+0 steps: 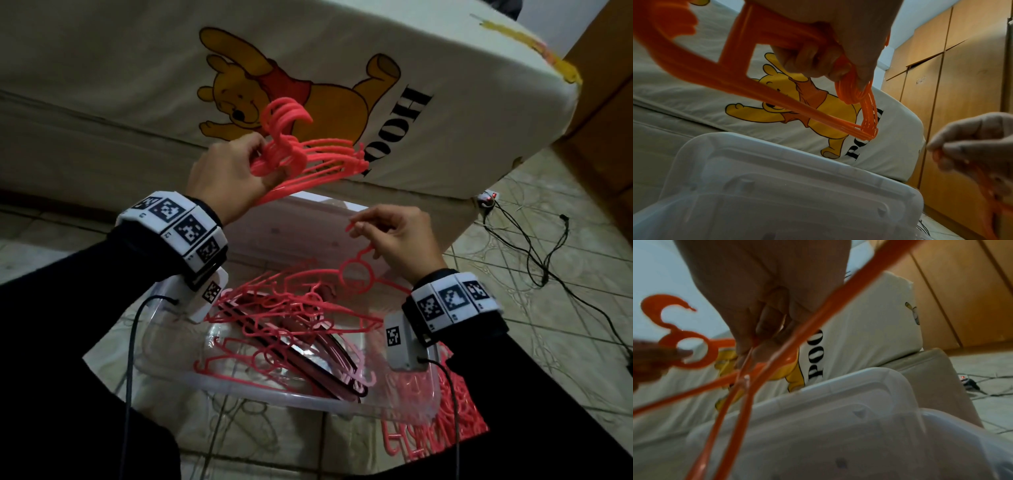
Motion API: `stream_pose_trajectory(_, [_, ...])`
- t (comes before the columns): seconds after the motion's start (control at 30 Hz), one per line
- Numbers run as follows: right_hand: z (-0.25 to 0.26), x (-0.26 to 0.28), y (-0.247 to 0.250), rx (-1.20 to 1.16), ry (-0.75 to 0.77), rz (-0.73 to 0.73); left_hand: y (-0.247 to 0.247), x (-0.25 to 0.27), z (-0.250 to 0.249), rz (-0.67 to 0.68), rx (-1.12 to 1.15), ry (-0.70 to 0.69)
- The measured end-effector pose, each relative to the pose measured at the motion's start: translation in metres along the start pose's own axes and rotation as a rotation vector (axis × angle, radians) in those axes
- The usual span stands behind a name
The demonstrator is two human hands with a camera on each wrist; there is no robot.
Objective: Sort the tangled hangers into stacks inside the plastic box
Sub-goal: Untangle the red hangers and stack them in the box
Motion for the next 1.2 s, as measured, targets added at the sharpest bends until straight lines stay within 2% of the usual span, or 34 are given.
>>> stream_pose_trajectory(0.17, [-0.013,0.009,-0.027,0.067,-0.023,0.151,-0.004,0.003,-0.002,0.018,-0.01,-0.001])
stream_pose_trajectory(0.63, [-0.02,0.027,-0.086,0.341,0.02,0.432,-0.006,0.005,-0.003,0.054,-0.035,0.009])
stream_pose_trajectory(0.93, [-0.012,0.057,-0.144,0.355,0.053,0.67,-0.009,0.007,-0.003,0.087,-0.03,0.033])
stream_pose_trajectory(1.07, [-0.003,0.067,-0.167,0.385,0.12,0.782,-0.009,0.006,-0.002,0.09,-0.045,0.038])
stream_pose_trajectory(1.2, [0.001,0.069,-0.177,0.344,0.134,0.825,-0.009,0.006,-0.001,0.088,-0.049,0.045])
Point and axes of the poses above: each hand's wrist, its own x-axis away from the middle knuckle, its own y-axis out of the back of the hand, z = x × y, the point moved 9 cm from there along -x, towards the middle knuckle, and after that the axes turned 11 degrees about y, right-handed, at the moved point
